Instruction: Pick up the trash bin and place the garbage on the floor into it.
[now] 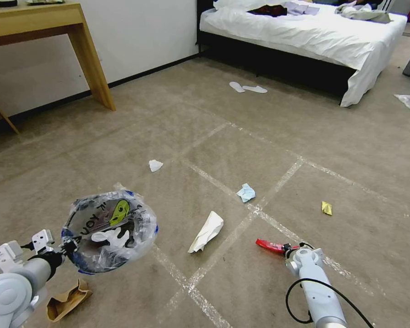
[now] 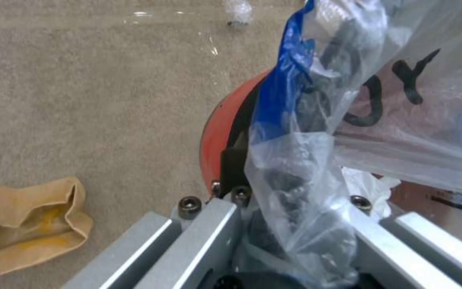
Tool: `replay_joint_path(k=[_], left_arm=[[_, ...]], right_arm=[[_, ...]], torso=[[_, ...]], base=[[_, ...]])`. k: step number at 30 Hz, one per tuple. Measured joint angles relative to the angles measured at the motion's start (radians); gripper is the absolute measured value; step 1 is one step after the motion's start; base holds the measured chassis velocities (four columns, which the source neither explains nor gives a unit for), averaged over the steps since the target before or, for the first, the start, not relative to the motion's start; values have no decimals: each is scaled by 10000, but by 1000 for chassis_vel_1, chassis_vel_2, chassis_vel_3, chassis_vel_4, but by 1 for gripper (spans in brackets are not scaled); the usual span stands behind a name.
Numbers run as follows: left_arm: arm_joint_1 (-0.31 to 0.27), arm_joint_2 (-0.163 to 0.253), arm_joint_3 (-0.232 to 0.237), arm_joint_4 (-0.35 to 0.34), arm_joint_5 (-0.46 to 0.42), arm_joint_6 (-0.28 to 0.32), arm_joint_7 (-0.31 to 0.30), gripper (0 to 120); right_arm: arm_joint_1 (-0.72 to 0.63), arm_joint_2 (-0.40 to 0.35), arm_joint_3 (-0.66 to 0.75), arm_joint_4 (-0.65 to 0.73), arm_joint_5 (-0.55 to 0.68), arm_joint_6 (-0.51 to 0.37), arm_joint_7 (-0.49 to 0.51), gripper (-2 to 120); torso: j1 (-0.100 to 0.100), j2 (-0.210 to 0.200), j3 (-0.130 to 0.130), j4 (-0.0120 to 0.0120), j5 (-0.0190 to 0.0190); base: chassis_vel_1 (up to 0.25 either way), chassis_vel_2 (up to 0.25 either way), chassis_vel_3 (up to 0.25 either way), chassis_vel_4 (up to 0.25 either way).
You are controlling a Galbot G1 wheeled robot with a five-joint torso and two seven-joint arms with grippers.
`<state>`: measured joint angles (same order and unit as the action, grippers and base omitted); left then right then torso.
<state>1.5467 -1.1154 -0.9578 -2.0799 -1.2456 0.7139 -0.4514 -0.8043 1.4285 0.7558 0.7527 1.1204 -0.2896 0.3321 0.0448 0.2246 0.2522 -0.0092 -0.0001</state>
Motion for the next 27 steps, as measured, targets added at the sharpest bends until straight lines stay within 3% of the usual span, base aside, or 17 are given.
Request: replay_joint_path(k=[10,12,13,15,16,19,20,22,23,26,27], left_arm=[[-16,-39,45,33,48,0,4,0],[0,-40,77,-65,33,-1,0,0],[0,-40,77,-65,33,-1,0,0],[10,-68,150,-145,28,-1,-4,0],[10,-68,150,-145,28,-1,-4,0],[-10,-124,257,-219,46,9,-11,0],[-10,-124,257,-219,46,9,-11,0],[-11,-139,289,-293,49,27,-13,0],[-11,-139,289,-293,49,27,-13,0],[10,-126,299,-430,17,41,-24,0],[10,-126,299,-430,17,41,-24,0]], right_arm=[[-1267,-224,-569,1906,-604,367,-594,0],[-1799,-468,-932,3027,-1179,1168,-1144,0],[-1799,-468,-932,3027,-1179,1168,-1144,0],[-2343,-742,-1370,4712,-1586,1879,-1660,0],[-2343,-742,-1370,4712,-1586,1879,-1660,0],[-2889,-1256,-2139,7620,-1455,2266,-1940,0],[-2889,-1256,-2139,7620,-1455,2266,-1940,0],[-2981,-1770,-2700,9342,-1212,2324,-1975,0],[-2981,-1770,-2700,9342,-1212,2324,-1975,0],[-2697,-3171,-3813,11431,-773,2504,-2014,0],[-2697,-3171,-3813,11431,-773,2504,-2014,0]], torso=[[0,0,-1,0,0],[0,0,0,-1,2],[0,0,0,-1,2],[-1,-1,-1,-3,1],[-1,-1,-1,-3,1],[-1,2,-1,1,0],[-1,2,-1,1,0],[0,3,-1,0,0],[0,3,-1,0,0],[0,2,-1,0,-1],[0,2,-1,0,-1]], base=[[0,0,0,0],[0,0,0,0],[0,0,0,0],[0,0,0,0],[0,0,0,0],[0,0,0,0],[0,0,0,0],[0,0,0,0],[0,0,0,0],[0,0,0,0],[0,0,0,0]])
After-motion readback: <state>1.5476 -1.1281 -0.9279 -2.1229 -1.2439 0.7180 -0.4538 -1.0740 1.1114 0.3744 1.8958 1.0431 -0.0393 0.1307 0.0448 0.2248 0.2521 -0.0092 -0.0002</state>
